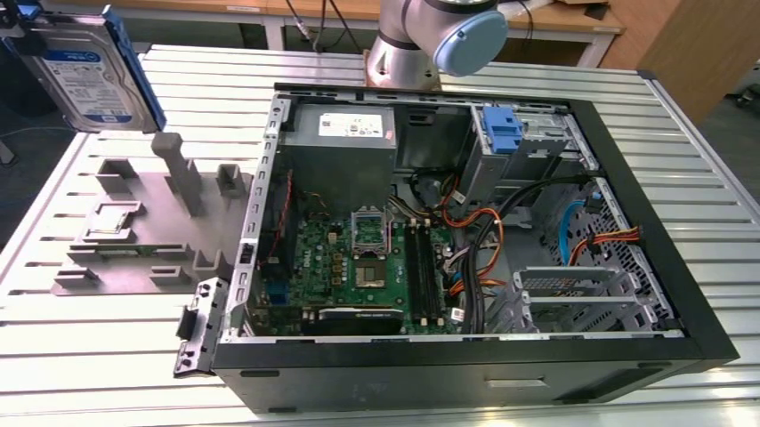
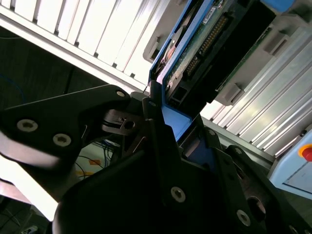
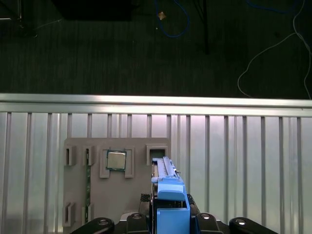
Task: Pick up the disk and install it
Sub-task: 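Pick up the disk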
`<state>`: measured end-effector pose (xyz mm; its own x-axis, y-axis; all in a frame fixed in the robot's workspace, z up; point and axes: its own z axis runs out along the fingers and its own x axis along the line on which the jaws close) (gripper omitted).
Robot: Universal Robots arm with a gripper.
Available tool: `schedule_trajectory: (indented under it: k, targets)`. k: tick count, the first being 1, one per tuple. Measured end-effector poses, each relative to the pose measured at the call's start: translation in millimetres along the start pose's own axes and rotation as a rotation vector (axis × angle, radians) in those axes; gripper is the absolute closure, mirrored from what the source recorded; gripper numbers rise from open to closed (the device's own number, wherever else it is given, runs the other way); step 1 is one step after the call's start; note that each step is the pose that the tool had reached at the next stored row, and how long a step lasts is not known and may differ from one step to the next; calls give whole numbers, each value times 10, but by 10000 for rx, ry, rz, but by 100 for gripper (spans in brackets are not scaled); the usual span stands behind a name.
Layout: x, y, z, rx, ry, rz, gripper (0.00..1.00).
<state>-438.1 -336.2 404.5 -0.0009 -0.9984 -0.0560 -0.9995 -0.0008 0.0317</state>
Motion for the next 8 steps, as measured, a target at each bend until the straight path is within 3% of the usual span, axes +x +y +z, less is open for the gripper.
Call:
schedule_trajectory:
  k: [8]
  targets:
    - [-3,1,-48,0,7,1,64]
